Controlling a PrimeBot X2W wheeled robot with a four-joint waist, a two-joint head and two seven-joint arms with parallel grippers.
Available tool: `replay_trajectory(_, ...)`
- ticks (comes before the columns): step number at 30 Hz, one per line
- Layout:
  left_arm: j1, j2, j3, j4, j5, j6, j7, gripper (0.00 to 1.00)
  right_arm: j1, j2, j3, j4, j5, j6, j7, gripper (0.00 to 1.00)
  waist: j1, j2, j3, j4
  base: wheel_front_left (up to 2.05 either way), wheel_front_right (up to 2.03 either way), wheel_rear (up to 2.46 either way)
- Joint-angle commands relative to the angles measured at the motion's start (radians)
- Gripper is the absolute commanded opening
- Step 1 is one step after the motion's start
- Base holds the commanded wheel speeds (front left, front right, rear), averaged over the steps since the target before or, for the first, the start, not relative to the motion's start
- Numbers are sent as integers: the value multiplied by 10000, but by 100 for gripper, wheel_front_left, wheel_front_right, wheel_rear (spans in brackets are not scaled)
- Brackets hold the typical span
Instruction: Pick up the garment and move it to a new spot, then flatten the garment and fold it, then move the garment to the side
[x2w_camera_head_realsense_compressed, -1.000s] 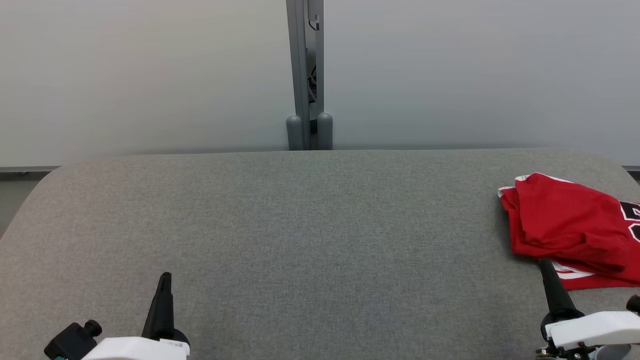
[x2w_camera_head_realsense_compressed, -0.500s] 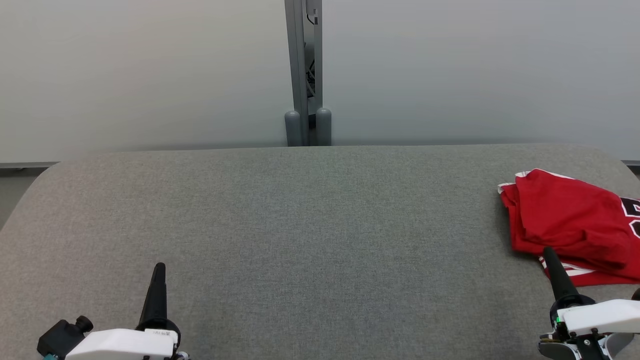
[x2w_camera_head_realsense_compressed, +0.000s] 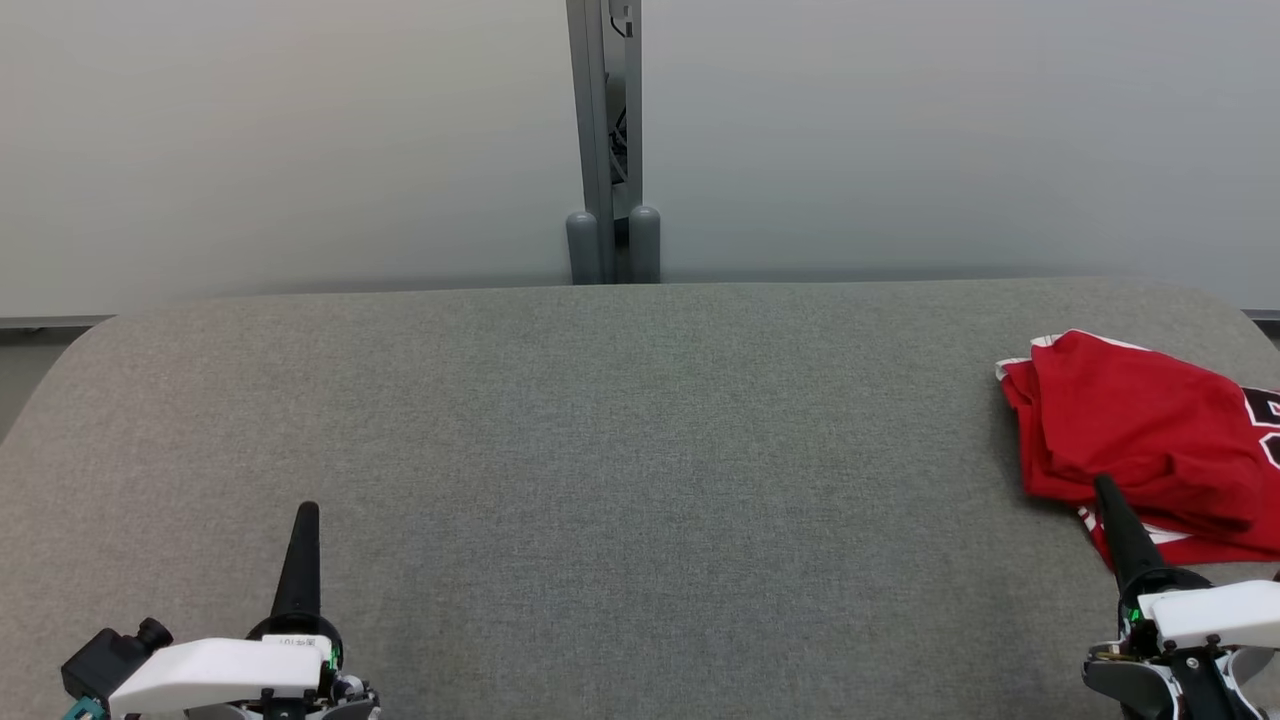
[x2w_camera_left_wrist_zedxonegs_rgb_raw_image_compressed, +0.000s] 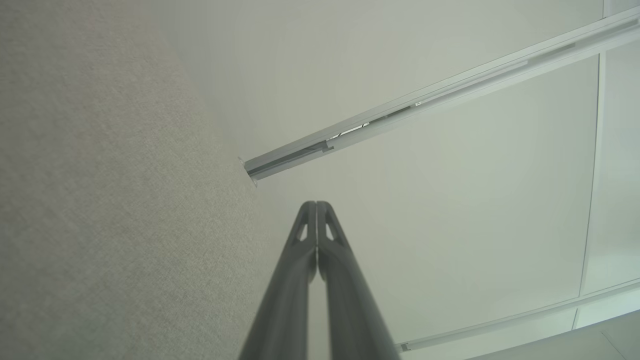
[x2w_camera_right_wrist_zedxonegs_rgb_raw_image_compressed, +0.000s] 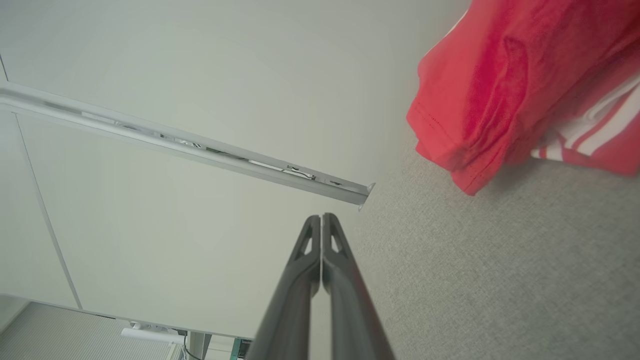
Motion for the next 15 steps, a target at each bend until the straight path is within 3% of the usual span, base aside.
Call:
replay_trajectory(1,-264,50,68,-86,-194,-71,65,0,-225,-89,-60,-28,192,1,115,0,0,0,10,-3,0,0,0)
replay_trajectory(15,-473,53,203,-82,-1359,-186,264,0,-517,-93,-260,108,1276,1,509,0,0,0,146,-34,0,0,0)
